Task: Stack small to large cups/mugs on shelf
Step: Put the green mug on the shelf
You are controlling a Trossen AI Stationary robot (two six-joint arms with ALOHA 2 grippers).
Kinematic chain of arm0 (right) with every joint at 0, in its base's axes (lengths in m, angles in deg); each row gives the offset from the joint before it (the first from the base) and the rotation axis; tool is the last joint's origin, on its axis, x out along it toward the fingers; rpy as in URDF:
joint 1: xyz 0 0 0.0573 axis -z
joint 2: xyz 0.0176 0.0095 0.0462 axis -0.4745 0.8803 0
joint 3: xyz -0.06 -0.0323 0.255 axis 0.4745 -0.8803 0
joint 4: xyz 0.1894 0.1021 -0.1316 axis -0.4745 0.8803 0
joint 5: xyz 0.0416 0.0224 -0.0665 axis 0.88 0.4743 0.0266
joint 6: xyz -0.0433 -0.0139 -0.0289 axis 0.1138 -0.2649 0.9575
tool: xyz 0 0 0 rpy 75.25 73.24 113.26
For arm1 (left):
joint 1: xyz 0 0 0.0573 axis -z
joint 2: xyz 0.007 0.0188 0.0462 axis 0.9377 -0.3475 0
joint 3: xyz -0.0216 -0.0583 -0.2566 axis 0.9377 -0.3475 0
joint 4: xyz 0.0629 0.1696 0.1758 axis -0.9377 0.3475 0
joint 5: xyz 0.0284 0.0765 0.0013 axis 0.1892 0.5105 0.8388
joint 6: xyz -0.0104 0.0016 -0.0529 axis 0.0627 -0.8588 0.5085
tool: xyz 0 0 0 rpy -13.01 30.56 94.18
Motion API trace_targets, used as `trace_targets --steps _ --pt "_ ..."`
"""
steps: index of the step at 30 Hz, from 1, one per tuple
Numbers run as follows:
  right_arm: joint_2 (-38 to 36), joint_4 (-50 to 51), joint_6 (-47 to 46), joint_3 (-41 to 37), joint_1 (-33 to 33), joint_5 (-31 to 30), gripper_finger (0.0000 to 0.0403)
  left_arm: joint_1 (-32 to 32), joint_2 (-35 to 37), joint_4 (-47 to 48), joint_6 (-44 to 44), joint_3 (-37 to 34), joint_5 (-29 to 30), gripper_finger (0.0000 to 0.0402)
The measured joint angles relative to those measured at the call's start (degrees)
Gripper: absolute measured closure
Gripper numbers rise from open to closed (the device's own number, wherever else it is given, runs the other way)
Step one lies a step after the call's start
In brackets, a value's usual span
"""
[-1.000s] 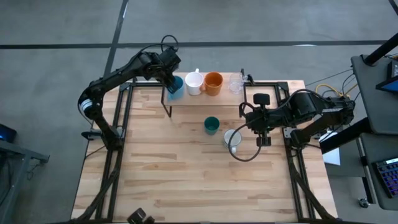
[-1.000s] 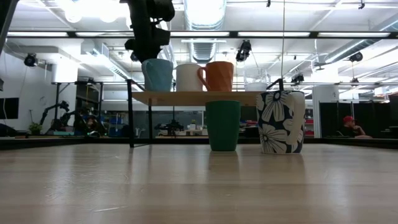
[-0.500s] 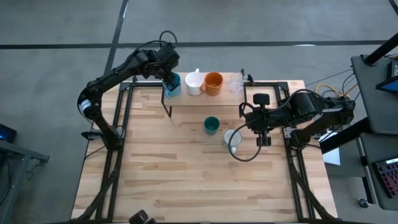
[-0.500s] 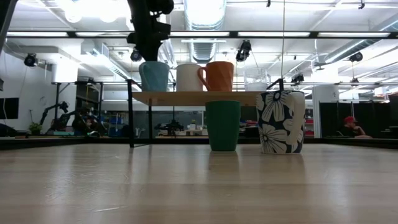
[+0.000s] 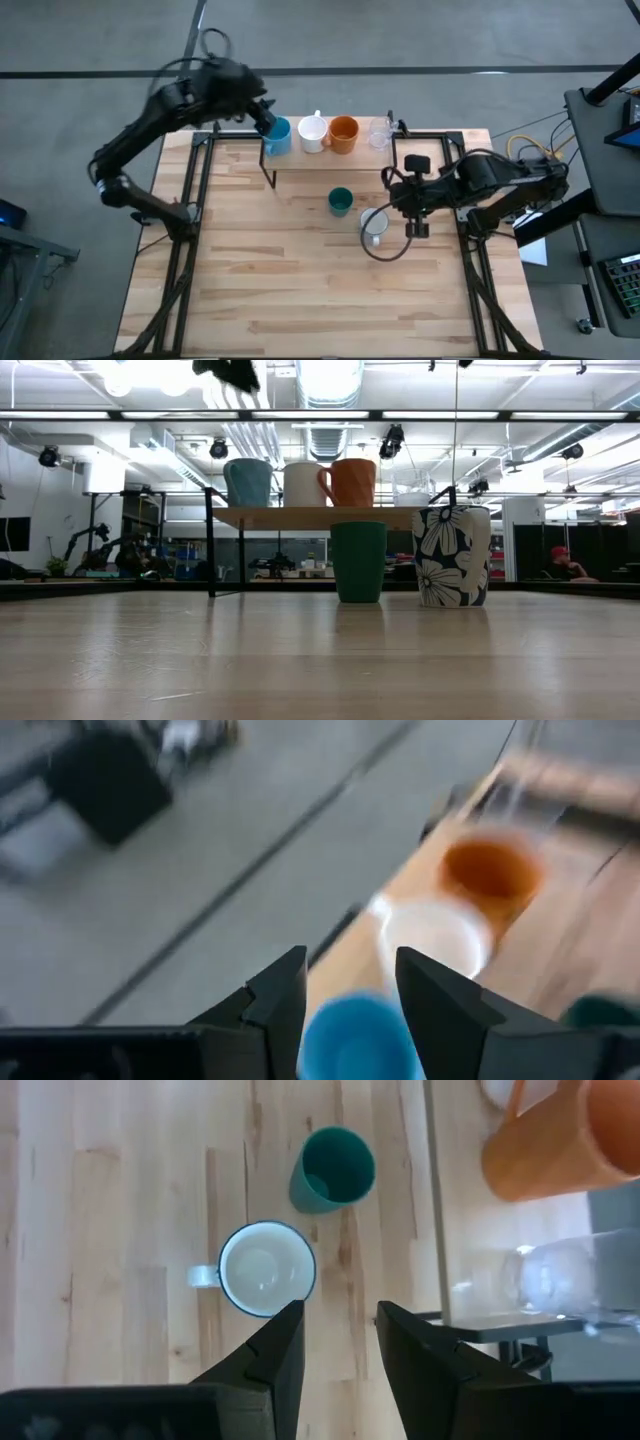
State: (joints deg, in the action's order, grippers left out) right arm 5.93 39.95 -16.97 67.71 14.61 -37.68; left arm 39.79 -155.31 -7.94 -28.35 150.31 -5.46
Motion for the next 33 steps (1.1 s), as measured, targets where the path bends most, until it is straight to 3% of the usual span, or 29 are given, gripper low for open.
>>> trace_targets --steps 5,11,16,19,24,28,33 --pt "0.04 -3.55 -4.25 -5.77 0.15 -0.26 0.0282 3.83 6.58 -7.75 0.40 0.02 -2.26 0.0260" --pt "0.00 -4.67 -22.26 -12.52 0.19 -5.95 0.0282 10.64 12.31 -10.01 4.49 -0.14 -4.46 0.0260" --pt "0.01 -8.99 -37.53 -16.72 1.01 -5.98 0.0282 15.80 14.59 -9.94 9.82 -1.90 -4.70 0.0260" --pt "0.07 -14.16 -42.02 -18.34 1.03 -5.67 0.0282 18.37 15.28 -9.92 12.28 -3.83 -4.79 0.0260" --pt "0.07 -23.85 -45.06 -19.59 1.01 -6.06 0.0282 22.60 15.61 -9.39 12.45 -7.04 -5.15 0.0260" --pt "0.80 -36.12 -40.51 -21.94 1.01 -5.54 0.0282 27.21 16.71 -9.54 12.44 -10.12 -7.24 0.0260" --pt "4.76 -43.69 -27.91 -23.58 1.09 3.66 0.0282 32.12 18.46 -9.43 12.50 -13.01 -7.28 0.0260"
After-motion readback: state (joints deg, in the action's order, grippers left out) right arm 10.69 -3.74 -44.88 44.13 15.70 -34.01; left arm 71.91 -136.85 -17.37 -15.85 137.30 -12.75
